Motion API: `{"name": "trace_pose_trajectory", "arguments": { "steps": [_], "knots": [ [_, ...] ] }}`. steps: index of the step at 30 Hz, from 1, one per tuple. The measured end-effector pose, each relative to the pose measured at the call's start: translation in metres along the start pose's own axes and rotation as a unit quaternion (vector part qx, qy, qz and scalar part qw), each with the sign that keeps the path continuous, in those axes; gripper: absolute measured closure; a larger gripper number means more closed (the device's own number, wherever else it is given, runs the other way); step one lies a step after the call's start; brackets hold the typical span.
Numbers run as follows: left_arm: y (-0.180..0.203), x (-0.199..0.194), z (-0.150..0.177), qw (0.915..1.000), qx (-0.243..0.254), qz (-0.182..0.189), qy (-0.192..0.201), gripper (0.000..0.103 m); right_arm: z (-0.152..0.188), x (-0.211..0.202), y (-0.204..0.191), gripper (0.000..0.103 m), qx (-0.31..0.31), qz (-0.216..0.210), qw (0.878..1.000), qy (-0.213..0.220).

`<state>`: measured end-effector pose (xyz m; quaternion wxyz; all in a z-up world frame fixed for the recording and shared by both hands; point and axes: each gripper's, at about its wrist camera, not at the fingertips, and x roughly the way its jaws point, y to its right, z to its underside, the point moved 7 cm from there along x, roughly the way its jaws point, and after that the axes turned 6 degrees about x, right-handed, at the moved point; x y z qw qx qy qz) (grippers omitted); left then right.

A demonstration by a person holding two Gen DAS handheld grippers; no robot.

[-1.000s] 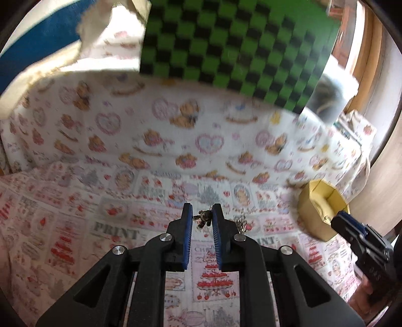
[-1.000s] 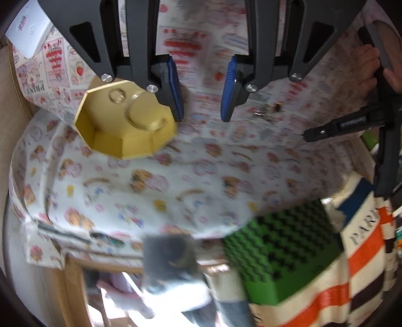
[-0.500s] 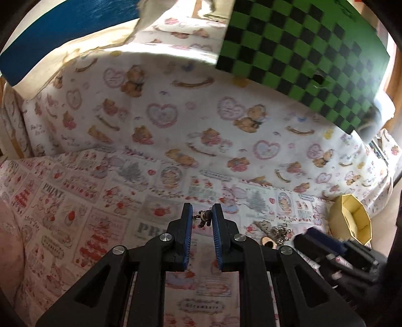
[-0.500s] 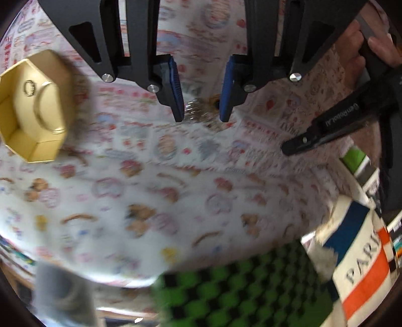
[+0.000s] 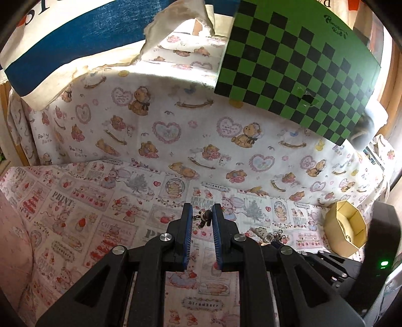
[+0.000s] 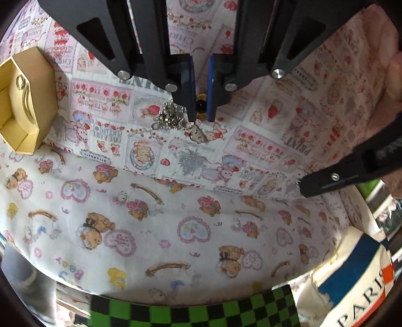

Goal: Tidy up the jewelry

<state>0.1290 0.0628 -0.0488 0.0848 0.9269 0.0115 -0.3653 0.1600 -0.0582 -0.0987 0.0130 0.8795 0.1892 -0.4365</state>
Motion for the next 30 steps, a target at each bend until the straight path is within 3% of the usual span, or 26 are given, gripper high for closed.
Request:
{"name": "trace_pose_trajectory", "arguments": {
  "steps": [3,7,13,17,27,30],
  "knots": [
    [0.002,0.0,0.0,1.0,0.003,0.001,0.0,0.089,0.006,-0.015,0.007,0.096,-0.003,-0.01,1.0,0.01],
    [0.001,0.002,-0.001,0.9992,0.023,-0.033,0.007,0.089,0.018,-0.036,0.023,0.096,-0.001,-0.023,1.0,0.022],
    [0.008,0.003,0.001,0.9985,0.038,-0.037,0.009,0.088,0.036,-0.053,0.044,0.096,-0.015,-0.016,0.998,0.052],
    [0.019,0.0,0.003,0.9988,0.049,-0.003,0.004,0.088,0.031,-0.069,0.054,0.096,0.006,-0.034,0.997,0.068],
    [0.022,-0.026,-0.01,0.9964,0.072,-0.016,0.043,0.088,0.016,-0.121,0.063,0.096,0.024,-0.064,0.991,0.114],
    [0.038,-0.04,-0.012,0.994,0.093,0.003,0.059,0.088,0.01,-0.136,0.084,0.096,0.063,-0.039,0.989,0.125]
  ]
}}
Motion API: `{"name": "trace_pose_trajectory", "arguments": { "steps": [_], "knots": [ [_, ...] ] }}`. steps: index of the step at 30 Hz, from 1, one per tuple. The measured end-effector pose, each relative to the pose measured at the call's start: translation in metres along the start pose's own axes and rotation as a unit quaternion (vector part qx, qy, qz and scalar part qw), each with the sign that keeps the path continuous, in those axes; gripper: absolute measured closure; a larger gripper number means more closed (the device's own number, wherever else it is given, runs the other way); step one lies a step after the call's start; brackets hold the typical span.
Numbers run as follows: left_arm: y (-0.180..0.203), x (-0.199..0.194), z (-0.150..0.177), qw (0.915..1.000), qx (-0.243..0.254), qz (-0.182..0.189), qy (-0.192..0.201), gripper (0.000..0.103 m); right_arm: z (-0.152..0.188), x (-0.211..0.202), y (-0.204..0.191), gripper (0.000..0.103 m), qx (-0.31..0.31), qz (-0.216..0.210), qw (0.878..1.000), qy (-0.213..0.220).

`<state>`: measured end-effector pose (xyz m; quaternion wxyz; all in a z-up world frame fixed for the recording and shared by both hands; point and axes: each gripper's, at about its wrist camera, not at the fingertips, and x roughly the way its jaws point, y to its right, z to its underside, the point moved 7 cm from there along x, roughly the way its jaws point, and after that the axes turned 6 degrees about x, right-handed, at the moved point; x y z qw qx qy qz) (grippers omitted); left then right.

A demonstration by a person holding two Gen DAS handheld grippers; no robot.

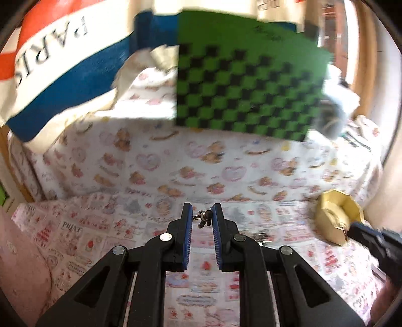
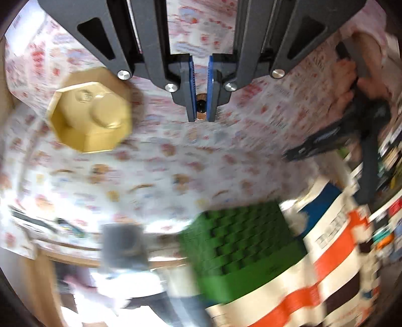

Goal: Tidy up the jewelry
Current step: 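Lower the red heart into the yellow box with the right tool while the left carries its charm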

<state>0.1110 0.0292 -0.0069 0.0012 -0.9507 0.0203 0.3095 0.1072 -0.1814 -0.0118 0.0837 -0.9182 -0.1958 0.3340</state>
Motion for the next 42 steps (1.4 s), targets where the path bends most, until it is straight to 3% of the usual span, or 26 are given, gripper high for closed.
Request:
{"name": "trace_pose_trajectory", "arguments": {
  "steps": [3,10,12,15,19,24,31,42],
  "knots": [
    [0.025,-0.01,-0.006,0.9995,0.027,0.006,0.016,0.088,-0.009,-0.011,0.022,0.096,0.026,0.016,0.999,0.012],
    [0.11,0.002,-0.01,0.9914,0.04,0.122,-0.029,0.088,-0.024,-0.024,0.085,0.096,0.105,0.045,0.993,0.031],
    [0.132,0.007,-0.012,0.9886,0.045,0.138,-0.039,0.088,-0.026,-0.027,0.104,0.096,0.126,0.046,0.99,0.034],
    [0.158,0.014,-0.014,0.987,0.058,0.143,-0.046,0.088,-0.025,-0.024,0.123,0.096,0.148,0.05,0.988,0.021],
    [0.186,0.031,-0.012,0.9792,0.045,0.183,-0.075,0.088,-0.02,-0.014,0.143,0.096,0.176,0.07,0.982,-0.003],
    [0.212,0.053,-0.003,0.9741,0.036,0.198,-0.102,0.088,-0.017,-0.013,0.15,0.096,0.179,0.081,0.98,-0.015],
    [0.224,0.061,0.001,0.9715,0.018,0.216,-0.096,0.088,-0.015,-0.01,0.161,0.096,0.196,0.083,0.977,-0.022],
    [0.227,0.069,0.006,0.9729,0.023,0.212,-0.09,0.088,-0.013,-0.008,0.167,0.096,0.194,0.111,0.974,-0.026]
  ]
}}
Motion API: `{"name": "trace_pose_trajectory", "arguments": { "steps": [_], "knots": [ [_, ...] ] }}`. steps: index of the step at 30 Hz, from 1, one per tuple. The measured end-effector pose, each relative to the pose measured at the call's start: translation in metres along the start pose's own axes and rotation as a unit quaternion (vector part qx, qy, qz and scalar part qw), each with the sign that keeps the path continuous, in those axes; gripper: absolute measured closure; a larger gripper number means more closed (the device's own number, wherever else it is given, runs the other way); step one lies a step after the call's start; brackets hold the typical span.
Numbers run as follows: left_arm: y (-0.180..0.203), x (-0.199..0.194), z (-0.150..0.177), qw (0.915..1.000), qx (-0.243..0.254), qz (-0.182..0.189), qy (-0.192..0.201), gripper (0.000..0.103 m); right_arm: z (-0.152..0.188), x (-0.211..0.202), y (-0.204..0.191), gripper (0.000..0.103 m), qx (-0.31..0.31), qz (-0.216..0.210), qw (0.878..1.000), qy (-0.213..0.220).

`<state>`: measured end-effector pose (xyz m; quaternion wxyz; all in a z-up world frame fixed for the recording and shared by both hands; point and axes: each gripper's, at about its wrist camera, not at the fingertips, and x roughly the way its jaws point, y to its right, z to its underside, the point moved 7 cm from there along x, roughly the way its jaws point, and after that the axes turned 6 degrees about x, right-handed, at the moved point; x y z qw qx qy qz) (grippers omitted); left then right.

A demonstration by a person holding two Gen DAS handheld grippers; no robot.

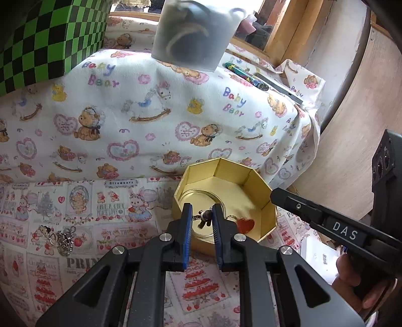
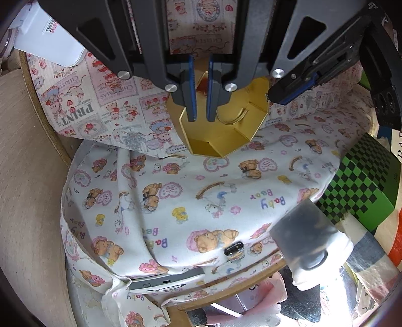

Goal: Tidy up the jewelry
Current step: 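Lower the red heart into the yellow box with the right tool while the left carries its charm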

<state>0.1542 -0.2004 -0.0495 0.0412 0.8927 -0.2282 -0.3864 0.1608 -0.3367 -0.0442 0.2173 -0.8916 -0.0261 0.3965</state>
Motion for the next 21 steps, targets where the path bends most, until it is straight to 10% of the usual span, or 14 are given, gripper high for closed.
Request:
{"name": "trace_pose_trajectory", "arguments": {
  "steps": [21],
  "knots": [
    [-0.001,-0.015,0.007,0.9991,0.038,-0.019,0.004,0.078,0.003,-0.007,-0.012,0.095,-0.016,-0.018,1.0,0.008]
  ]
}}
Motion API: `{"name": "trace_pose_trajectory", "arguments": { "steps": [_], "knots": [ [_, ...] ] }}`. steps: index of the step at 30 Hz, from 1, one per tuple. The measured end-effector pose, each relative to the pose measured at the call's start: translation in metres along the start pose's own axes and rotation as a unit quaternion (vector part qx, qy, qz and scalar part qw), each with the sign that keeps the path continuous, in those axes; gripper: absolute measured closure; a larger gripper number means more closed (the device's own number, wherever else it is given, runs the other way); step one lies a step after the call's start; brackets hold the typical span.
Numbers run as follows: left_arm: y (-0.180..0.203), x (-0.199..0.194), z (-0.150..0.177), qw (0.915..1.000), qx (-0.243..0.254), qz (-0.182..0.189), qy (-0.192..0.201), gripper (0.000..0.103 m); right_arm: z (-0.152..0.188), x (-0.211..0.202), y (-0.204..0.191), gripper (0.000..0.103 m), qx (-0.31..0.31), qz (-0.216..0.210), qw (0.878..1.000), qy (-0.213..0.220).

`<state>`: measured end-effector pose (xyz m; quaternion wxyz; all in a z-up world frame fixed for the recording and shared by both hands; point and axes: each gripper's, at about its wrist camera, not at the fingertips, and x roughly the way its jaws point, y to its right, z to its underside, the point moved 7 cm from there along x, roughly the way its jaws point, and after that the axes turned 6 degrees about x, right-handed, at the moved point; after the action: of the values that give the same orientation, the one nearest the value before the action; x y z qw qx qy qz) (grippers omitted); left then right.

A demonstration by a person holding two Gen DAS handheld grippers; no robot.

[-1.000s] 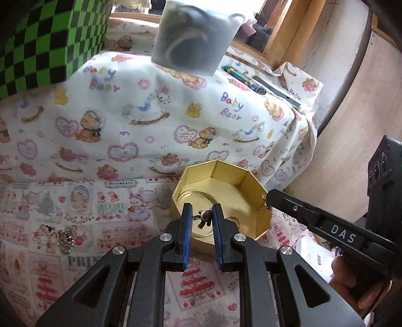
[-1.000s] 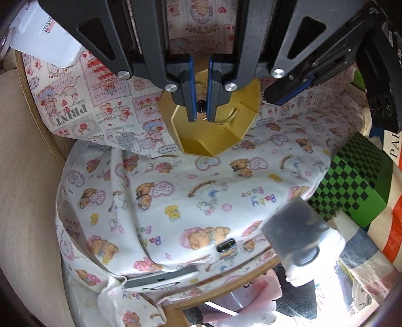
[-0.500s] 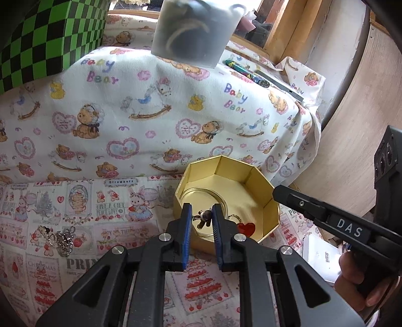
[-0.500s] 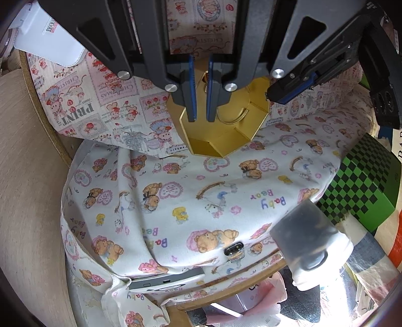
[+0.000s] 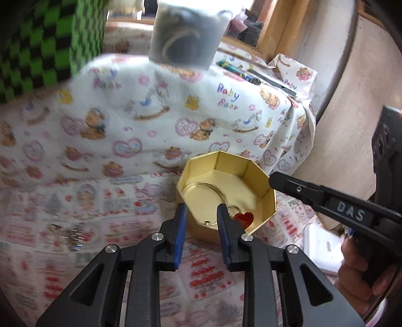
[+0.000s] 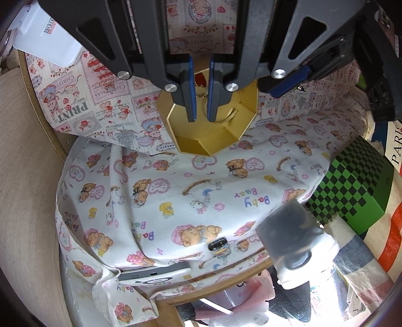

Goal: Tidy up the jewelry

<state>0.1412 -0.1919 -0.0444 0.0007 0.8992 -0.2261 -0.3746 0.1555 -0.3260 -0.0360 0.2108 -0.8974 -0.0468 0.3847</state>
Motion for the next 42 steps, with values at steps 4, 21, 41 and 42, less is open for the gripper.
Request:
{"name": "trace_pose_trajectory", "arguments": {
  "steps": [4,21,41,42],
  "knots": [
    [-0.011,-0.033,-0.004,0.9983,0.025,-0.041,0.032,0.069,0.001,-0.004,-0.008,0.092,-0.012,-0.002,1.0,0.008],
    [-0.071,-0.123,-0.008,0.9766,0.031,-0.149,0.152,0.026,0.01,-0.02,-0.053,0.066,-0.09,-0.013,0.993,0.08],
    [-0.109,-0.097,0.017,0.9744,0.016,-0.185,0.126,0.012,0.021,-0.005,-0.061,0.049,-0.119,0.002,0.99,0.082],
    [-0.111,-0.097,0.018,0.9746,0.014,-0.186,0.125,0.011,0.022,-0.004,-0.061,0.049,-0.12,0.003,0.989,0.082]
  ]
}}
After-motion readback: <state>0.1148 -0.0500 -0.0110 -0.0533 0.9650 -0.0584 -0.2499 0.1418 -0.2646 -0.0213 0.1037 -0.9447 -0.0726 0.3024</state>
